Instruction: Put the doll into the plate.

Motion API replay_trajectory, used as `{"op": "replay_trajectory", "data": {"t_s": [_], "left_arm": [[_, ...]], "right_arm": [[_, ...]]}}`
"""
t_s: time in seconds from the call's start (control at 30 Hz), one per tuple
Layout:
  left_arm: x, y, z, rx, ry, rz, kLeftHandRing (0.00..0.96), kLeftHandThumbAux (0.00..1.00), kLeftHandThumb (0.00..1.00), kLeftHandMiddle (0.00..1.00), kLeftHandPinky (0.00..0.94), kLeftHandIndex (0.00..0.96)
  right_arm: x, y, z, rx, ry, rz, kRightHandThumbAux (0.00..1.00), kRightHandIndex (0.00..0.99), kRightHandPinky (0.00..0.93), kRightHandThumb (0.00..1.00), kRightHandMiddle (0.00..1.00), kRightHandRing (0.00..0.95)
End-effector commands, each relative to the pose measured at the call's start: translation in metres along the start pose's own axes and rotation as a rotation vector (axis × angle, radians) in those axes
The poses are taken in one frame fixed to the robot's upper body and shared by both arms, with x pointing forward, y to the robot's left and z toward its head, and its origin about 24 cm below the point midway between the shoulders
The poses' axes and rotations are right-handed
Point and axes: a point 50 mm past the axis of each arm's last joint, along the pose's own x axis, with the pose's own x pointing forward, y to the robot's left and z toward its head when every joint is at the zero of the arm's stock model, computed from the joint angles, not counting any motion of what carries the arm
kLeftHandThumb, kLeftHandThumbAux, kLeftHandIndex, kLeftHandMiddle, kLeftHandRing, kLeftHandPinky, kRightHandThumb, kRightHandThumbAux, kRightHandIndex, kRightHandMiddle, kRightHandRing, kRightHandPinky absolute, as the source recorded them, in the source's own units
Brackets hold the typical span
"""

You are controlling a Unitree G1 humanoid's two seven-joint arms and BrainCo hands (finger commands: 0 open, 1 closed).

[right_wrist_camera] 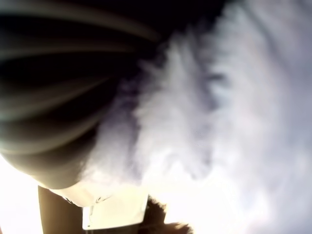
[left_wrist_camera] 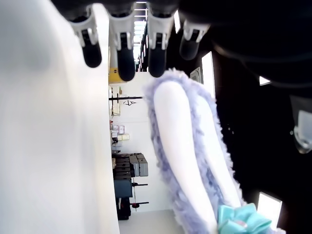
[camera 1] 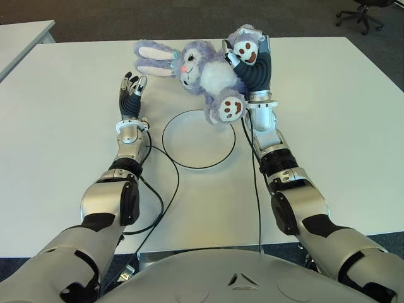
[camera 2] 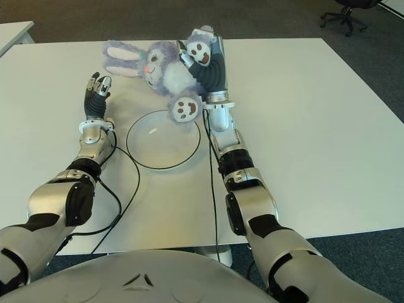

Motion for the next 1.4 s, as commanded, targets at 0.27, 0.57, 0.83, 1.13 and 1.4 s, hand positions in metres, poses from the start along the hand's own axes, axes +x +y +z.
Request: {"op": "replay_trajectory", "data": {"t_s": [0.27,0.57,0.83,1.13,1.4], "left_arm": [[-0.04,0.001,-0.061,0.004,0.265,0.012,0.144,0.408,0.0,0.139,0.119,0.0],[-0.04,0.0,-0.061,0.002,0.261,0.012,0.144,0.406,0.0,0.141,0.095,0.0],[-0.04,0.0,-0.06,0.008,0.259,0.012,0.136,0.407,0.0,0.137,0.107,0.0],[-0.04,0.0,-0.06,0.006,0.257,0.02,0.149,0.407,0.0,0.144,0.133,0.0],[-0.04,0.001,-0.06,0.01,0.259,0.017,0.147,0.416,0.0,0.14,0.142,0.0]], "right_arm": [[-0.004,0.006,-0.002,-0.013,0.025,0.016,0.747,0.67,0.816,0.502,0.819,0.831],[-0.004,0.011,-0.001,-0.019,0.019,0.03,0.747,0.68,0.822,0.508,0.826,0.834],[-0.005,0.015,0.0,-0.019,0.013,0.036,0.749,0.679,0.811,0.503,0.825,0.832],[-0.007,0.02,0.0,0.002,0.023,0.046,0.748,0.676,0.813,0.502,0.823,0.829],[-0.009,0.025,0.0,0.016,0.033,0.058,0.744,0.686,0.837,0.516,0.837,0.842]]}}
